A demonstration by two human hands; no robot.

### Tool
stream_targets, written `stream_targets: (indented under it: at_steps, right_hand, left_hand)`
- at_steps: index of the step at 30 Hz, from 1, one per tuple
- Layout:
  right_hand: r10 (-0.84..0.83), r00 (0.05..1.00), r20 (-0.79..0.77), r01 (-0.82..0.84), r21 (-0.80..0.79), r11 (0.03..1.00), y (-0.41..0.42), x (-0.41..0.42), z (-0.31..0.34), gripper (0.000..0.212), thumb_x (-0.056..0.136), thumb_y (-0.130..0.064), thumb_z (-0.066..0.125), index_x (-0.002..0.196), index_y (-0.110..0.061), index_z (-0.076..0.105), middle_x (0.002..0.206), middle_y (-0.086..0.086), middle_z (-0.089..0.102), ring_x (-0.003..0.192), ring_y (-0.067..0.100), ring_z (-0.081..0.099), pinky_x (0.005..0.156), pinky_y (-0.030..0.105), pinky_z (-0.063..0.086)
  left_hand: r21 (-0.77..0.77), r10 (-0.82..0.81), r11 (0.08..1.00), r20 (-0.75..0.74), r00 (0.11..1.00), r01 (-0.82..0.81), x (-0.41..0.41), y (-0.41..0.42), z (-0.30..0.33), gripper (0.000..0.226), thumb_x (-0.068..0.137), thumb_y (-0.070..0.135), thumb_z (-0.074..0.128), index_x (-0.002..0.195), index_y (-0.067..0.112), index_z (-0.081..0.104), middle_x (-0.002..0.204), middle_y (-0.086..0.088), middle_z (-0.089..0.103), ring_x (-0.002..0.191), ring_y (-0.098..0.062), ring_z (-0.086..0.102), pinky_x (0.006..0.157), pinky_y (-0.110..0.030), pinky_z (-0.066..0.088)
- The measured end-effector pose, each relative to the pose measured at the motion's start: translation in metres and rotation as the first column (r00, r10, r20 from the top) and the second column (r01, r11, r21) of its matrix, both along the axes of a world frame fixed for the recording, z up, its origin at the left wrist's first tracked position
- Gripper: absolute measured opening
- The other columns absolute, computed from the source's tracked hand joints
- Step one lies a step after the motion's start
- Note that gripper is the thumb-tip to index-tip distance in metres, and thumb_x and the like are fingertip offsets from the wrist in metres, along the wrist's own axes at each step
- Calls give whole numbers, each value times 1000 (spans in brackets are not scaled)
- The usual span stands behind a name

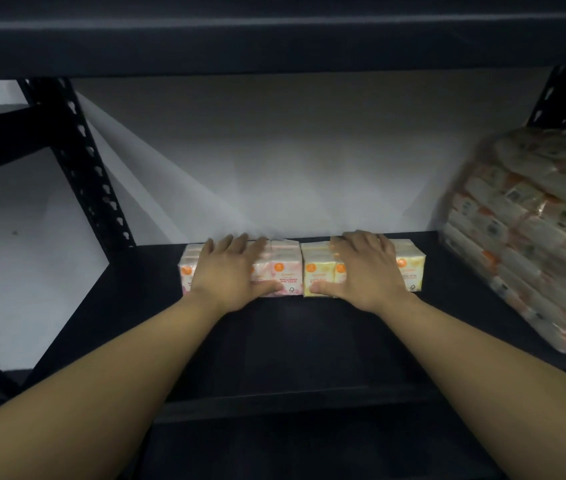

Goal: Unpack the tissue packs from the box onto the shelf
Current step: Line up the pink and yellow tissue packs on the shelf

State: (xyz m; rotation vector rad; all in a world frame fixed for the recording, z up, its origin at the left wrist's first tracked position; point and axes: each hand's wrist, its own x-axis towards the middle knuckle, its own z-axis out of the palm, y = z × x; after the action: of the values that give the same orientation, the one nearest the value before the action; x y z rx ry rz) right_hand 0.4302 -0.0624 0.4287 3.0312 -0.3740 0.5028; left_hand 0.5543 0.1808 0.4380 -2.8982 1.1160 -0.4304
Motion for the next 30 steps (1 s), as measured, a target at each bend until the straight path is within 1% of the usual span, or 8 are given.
stream_targets:
  at_steps: [3, 5, 10, 13, 16, 22, 27, 30]
  right_hand:
    - [6, 1000, 22, -6, 23, 1000, -11, 22, 0, 102, 68, -97, 47, 146, -31, 44, 144, 3, 46, 135, 26, 38, 116, 49, 22]
    - [3, 999, 32, -4, 32, 999, -17, 35, 0, 99, 68, -96, 49, 145, -33, 44, 138, 2, 44, 128, 25, 40, 111, 46, 26]
    - [23, 997, 69, -25, 33, 999, -30, 60, -2, 96, 68, -96, 50, 140, -32, 45, 131, 0, 45, 121, 24, 42, 106, 44, 30]
    - [35, 996, 82, -39, 42, 998, -33, 74, -3, 96, 68, -94, 54, 141, -31, 46, 135, 1, 43, 125, 24, 40, 108, 45, 30]
    - [38, 994, 104, -43, 50, 998, -35, 85, -4, 92, 70, -89, 59, 140, -31, 46, 136, 2, 42, 127, 25, 38, 109, 46, 29]
    - [22, 991, 131, -24, 15, 1000, -33, 97, -4, 88, 73, -87, 60, 138, -28, 48, 132, 2, 45, 122, 25, 41, 106, 46, 31]
    - [9, 996, 84, -13, 46, 999, -30, 95, 0, 97, 67, -94, 54, 139, -29, 47, 130, -1, 45, 121, 23, 42, 107, 46, 32]
    - [16, 996, 84, -20, 57, 998, -24, 85, 2, 94, 69, -91, 55, 139, -28, 49, 130, 0, 48, 123, 24, 43, 111, 46, 29]
  left_hand:
    - [14, 8, 1000, -23, 1000, -8, 22, -12, 1, 105, 79, 94, 37, 163, 35, 17, 169, -3, 28, 154, -30, 26, 125, -55, 16]
    - [9, 16, 1000, -19, 1000, -16, 34, -20, 1, 105, 78, 95, 37, 163, 35, 18, 168, -4, 29, 154, -30, 27, 124, -55, 17]
    - [-30, 24, 999, 31, 999, -23, 55, -28, 0, 107, 73, 97, 33, 159, 33, 30, 163, -9, 36, 150, -33, 32, 121, -56, 26]
    - [-78, 27, 997, 105, 994, -19, 66, -27, -4, 105, 73, 97, 33, 154, 30, 42, 143, -13, 47, 131, -34, 44, 111, -51, 38]
    - [-134, 16, 991, 126, 992, 1, 75, -29, -8, 103, 72, 96, 35, 149, 28, 46, 124, -8, 52, 114, -30, 50, 103, -48, 43]
    - [-148, 30, 989, 130, 991, -10, 82, -31, -10, 97, 72, 95, 36, 141, 29, 48, 125, -6, 52, 115, -29, 50, 103, -50, 43]
    - [-127, 29, 992, 113, 993, -14, 74, -27, -9, 98, 74, 96, 38, 142, 27, 48, 123, -6, 53, 114, -30, 51, 107, -52, 40]
    - [-145, 26, 989, 56, 998, -17, 62, -23, -7, 90, 82, 87, 48, 149, 27, 45, 136, -7, 52, 125, -31, 49, 113, -51, 37]
